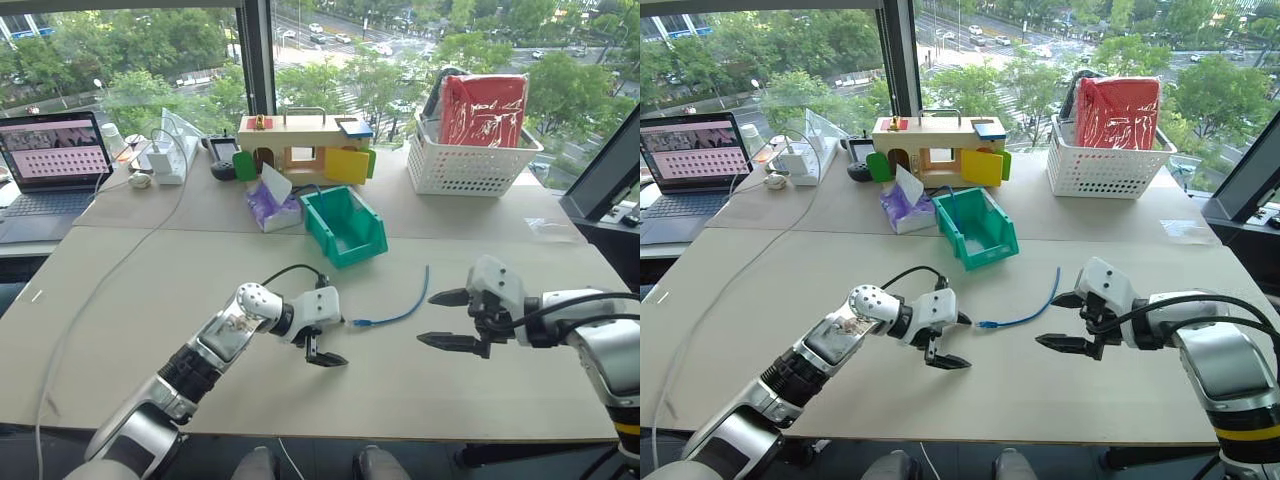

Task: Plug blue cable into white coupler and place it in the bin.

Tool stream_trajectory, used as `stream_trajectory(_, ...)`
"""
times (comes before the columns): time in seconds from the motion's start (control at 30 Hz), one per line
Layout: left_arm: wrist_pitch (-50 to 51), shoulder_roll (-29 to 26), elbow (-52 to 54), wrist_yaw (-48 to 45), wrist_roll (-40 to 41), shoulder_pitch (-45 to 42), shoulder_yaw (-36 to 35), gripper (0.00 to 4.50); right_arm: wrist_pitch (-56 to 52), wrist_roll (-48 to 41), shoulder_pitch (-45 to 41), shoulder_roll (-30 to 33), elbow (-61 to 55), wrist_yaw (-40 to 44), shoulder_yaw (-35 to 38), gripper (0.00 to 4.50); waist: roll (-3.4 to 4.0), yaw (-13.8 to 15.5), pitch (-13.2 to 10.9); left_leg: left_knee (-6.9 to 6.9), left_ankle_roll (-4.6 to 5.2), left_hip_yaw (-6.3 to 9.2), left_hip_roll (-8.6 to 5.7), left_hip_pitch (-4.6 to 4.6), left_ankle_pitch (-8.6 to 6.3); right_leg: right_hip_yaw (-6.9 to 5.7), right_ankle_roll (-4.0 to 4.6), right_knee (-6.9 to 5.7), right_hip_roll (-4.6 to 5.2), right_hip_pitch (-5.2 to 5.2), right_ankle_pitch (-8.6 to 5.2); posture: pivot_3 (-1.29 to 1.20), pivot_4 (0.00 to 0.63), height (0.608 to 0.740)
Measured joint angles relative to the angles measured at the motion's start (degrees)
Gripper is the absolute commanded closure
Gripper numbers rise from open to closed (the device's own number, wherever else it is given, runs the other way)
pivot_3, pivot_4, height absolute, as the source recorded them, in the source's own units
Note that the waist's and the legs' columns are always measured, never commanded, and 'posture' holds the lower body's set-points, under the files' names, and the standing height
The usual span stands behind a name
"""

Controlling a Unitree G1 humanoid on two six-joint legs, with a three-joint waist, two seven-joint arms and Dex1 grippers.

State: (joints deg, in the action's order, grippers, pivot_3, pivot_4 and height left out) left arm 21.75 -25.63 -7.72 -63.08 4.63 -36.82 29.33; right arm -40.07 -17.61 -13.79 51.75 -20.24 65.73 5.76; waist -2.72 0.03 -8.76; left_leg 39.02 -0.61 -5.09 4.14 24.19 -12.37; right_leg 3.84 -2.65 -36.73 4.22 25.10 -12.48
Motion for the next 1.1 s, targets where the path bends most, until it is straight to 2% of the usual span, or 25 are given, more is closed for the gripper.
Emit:
stream_trajectory(0.23, -0.81, 3.98, -4.48, 0.32, 1.25, 0.72, -3.04, 0.00, -2.27, -3.27, 3.16, 0.24, -3.08, -3.56, 2.51, 0.22, 0.01, 0.21, 0.01, 0.02, 0.07, 0.18, -0.18, 0.00, 0.04, 0.00, -0.04, 0.00, 0.07, -0.10, -0.03, 0.00, 0.150, 0.719)
stream_trajectory(0.57, -8.08, 8.03, -15.69, 0.56, -0.85, -3.87, -3.50, 0.00, -2.87, -5.24, 3.45, 1.81, -3.35, -6.48, 3.91, 0.22, 0.01, 0.49, 0.01, 0.04, 0.21, 0.30, -0.27, 0.02, 0.13, 0.02, -0.17, 0.04, 0.07, -0.23, -0.10, 0.00, 0.150, 0.719)
stream_trajectory(0.6, -8.64, 8.12, -16.07, 0.47, -1.30, -4.07, -3.43, 0.51, -2.87, -5.33, 3.44, 1.81, -3.35, -6.93, 3.89, 0.18, 0.01, 0.49, 0.01, 0.04, 0.21, 0.30, -0.27, 0.02, 0.13, 0.01, -0.16, 0.03, 0.07, -0.23, -0.10, 0.00, 0.150, 0.719)
stream_trajectory(0.67, -9.25, 8.13, -16.89, 0.27, -2.20, -4.84, -3.25, 1.06, -2.86, -5.51, 3.33, 1.77, -3.35, -7.43, 3.83, 0.18, 0.00, 0.49, 0.01, 0.03, 0.21, 0.32, -0.27, 0.03, 0.13, 0.02, -0.14, 0.04, 0.06, -0.23, -0.08, 0.00, 0.150, 0.719)
stream_trajectory(0.8, -9.42, 8.35, -17.79, 0.01, -2.91, -5.61, -3.36, 2.61, -2.76, -5.55, 3.28, 1.71, -3.35, -8.55, 3.40, 0.18, 0.01, 0.43, 0.01, 0.02, 0.21, 0.33, -0.27, 0.02, 0.13, 0.02, -0.14, 0.03, 0.05, -0.23, -0.09, 0.00, 0.150, 0.719)
stream_trajectory(0.87, -9.43, 8.58, -18.04, -0.02, -2.98, -5.64, -3.56, 3.18, -2.77, -5.64, 3.28, 1.71, -3.40, -8.88, 3.15, 0.18, 0.01, 0.38, 0.01, 0.02, 0.21, 0.33, -0.27, 0.01, 0.13, 0.01, -0.15, 0.03, 0.05, -0.23, -0.09, 0.00, 0.150, 0.719)
stream_trajectory(0.97, -9.42, 8.93, -18.33, 0.08, -3.03, -5.64, -3.90, 4.38, -2.82, -6.08, 3.28, 1.72, -4.10, -9.51, 2.80, 0.18, 0.01, 0.36, 0.01, 0.01, 0.21, 0.34, -0.27, 0.02, 0.13, 0.01, -0.19, 0.03, 0.05, -0.22, -0.12, 0.00, 0.150, 0.719)
stream_trajectory(1.1, -9.32, 10.28, -18.89, 0.46, -2.98, -5.42, -4.67, 4.49, -6.41, -8.93, 7.41, 1.15, -7.63, -11.01, 4.56, 0.18, -0.01, 0.62, 0.02, -0.01, 0.21, 0.44, -0.29, 0.09, 0.13, 0.00, -0.13, 0.05, 0.03, -0.26, -0.11, 0.00, 0.150, 0.719)
